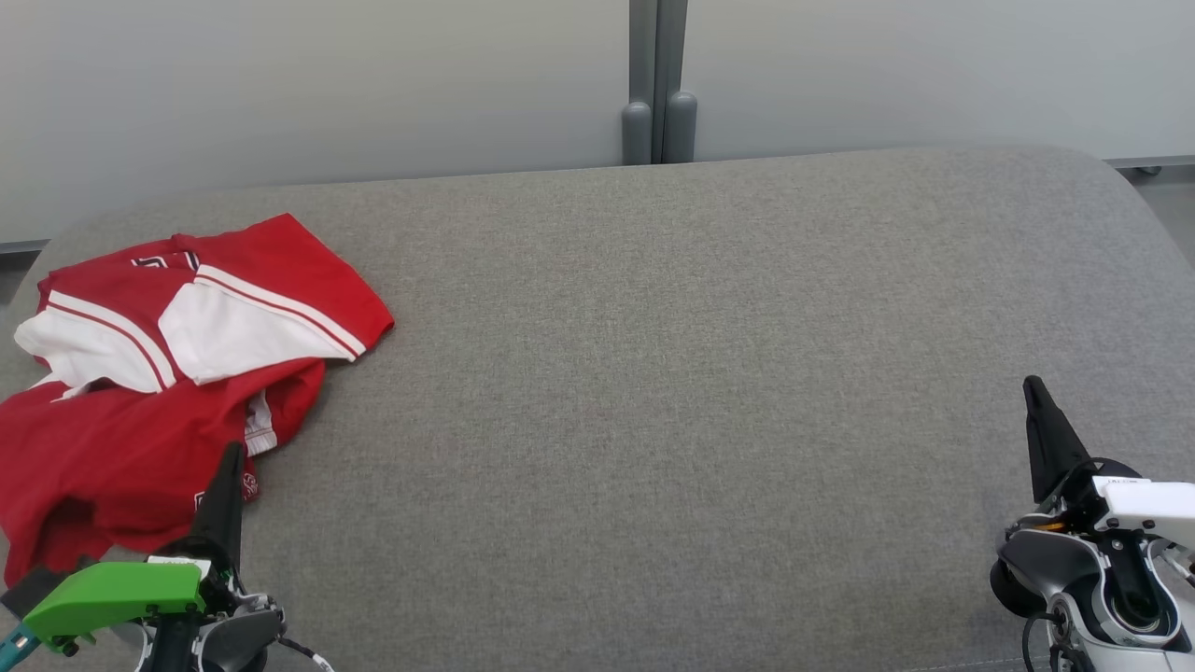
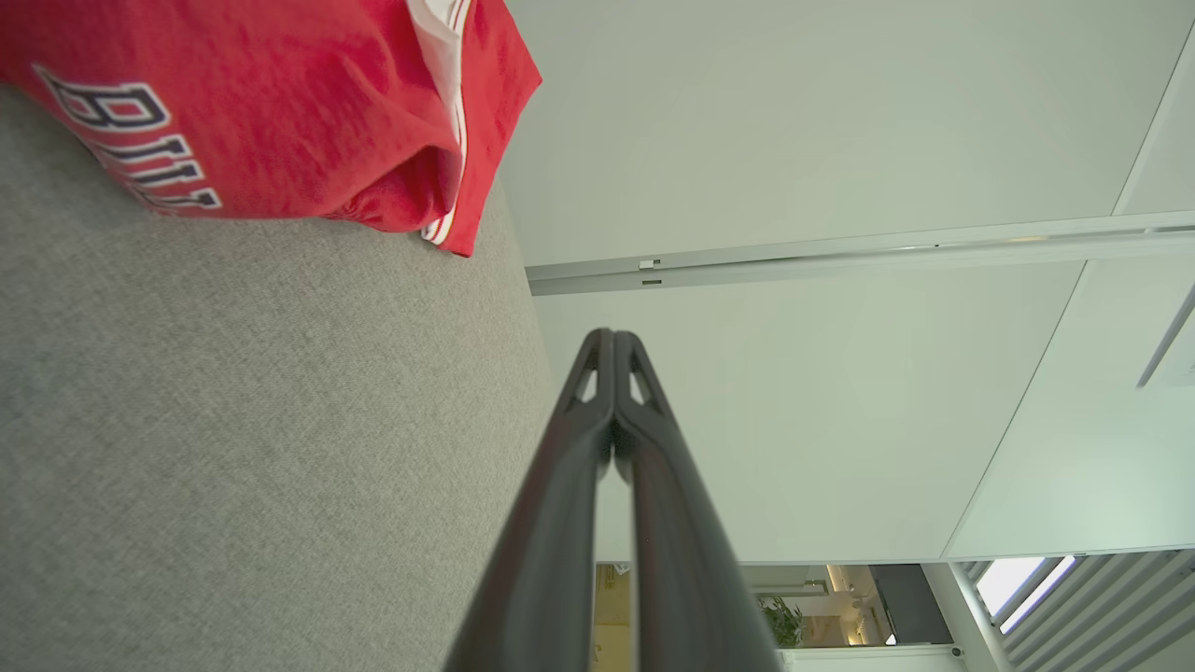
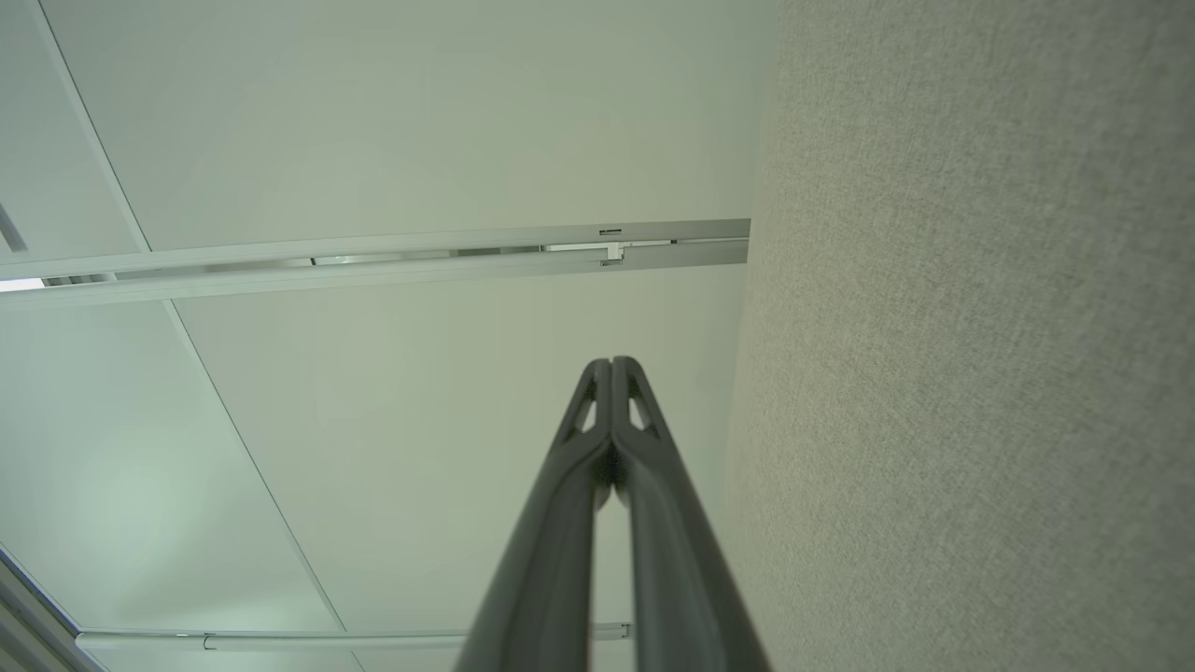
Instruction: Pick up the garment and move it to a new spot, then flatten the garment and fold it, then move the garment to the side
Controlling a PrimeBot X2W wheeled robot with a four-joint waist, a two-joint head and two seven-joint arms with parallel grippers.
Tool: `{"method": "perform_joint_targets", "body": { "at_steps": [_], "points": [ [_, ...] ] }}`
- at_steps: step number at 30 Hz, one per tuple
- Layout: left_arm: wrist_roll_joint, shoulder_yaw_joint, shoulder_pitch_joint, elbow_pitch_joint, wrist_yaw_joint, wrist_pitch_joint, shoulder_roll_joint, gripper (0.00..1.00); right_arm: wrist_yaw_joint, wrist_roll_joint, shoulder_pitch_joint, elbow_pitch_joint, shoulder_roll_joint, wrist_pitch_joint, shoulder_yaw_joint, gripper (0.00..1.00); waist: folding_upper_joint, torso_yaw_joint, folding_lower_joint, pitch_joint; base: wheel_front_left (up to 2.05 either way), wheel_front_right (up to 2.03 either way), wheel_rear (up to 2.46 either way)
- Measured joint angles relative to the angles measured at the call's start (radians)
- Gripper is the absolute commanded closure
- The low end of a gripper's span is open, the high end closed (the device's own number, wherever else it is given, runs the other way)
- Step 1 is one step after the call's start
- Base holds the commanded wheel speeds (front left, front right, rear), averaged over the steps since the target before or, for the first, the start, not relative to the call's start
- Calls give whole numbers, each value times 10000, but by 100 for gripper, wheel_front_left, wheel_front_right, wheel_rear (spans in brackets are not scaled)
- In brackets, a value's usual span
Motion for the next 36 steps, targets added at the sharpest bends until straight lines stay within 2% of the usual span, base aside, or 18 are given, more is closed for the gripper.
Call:
{"method": "perform_joint_targets", "body": {
  "at_steps": [35, 36],
  "points": [
    [0, 0, 0, -2, 0, 0, 0, 100, 0, -4, 0, 0, 13, 2, -23, 100, 0, 0, 0, 0, 0, 0, 0],
    [2, 0, 28, 86, 4, 0, -15, 0, -2, 0, 39, 73, 33, -4, -19, 0, 0, 0, 0, 0, 0, 0, 0]
  ]
}}
